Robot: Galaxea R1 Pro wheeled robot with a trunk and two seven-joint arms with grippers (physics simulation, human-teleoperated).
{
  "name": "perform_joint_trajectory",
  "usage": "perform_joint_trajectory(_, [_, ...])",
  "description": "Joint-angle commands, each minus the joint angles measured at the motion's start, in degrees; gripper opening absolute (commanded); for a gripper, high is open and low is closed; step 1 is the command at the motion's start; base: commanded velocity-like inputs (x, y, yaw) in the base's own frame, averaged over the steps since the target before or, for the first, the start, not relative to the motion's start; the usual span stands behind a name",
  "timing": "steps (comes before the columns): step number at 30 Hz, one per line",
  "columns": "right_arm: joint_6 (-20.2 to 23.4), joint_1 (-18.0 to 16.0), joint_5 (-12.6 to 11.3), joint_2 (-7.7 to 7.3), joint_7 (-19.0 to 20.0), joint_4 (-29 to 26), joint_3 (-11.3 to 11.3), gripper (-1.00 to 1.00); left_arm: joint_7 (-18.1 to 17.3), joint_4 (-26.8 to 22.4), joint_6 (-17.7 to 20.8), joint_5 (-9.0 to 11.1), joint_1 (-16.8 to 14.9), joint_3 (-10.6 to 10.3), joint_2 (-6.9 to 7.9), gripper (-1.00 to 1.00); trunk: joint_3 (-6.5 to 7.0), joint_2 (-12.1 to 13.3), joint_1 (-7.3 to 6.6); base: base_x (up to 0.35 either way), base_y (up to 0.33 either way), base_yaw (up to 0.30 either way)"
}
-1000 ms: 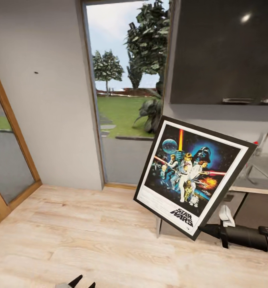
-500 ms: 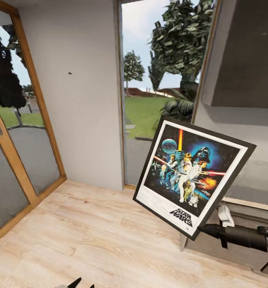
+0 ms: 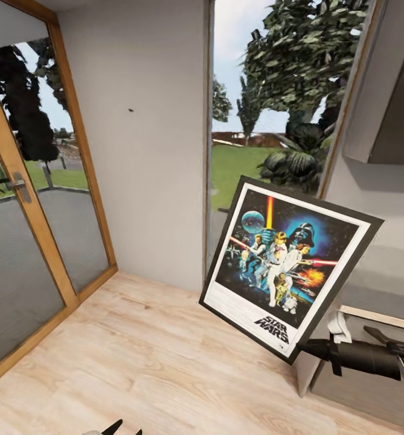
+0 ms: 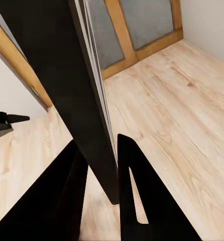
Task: Pick up the poster from the kitchen countertop and hang it on one of the wall nails in the kitchen.
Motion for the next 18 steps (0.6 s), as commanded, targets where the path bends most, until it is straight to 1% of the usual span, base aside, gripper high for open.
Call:
perform_joint_trajectory(1, [0.8, -0.1, 0.0, 0.00, 0.3, 0.0, 0.0, -1.00, -0.2, 0.0, -0.1, 0.2, 0.0, 0.0, 0.01, 1.00, -0.12, -0.1, 0.05, 0.163, 0.269, 0.079])
perform_joint_trajectory(5, [0.8, -0.1, 0.1, 0.00, 0.3, -0.1, 0.3, -1.00, -0.2, 0.0, -0.1, 0.2, 0.0, 0.0, 0.02, 1.00, -0.12, -0.1, 0.05, 0.163, 0.269, 0.217])
perform_joint_trajectory(18, [0.8, -0.1, 0.1, 0.00, 0.3, -0.1, 0.4, -1.00, -0.2, 0.0, -0.1, 0.2, 0.0, 0.0, 0.03, 1.00, -0.12, -0.1, 0.05, 0.163, 0.270, 0.281])
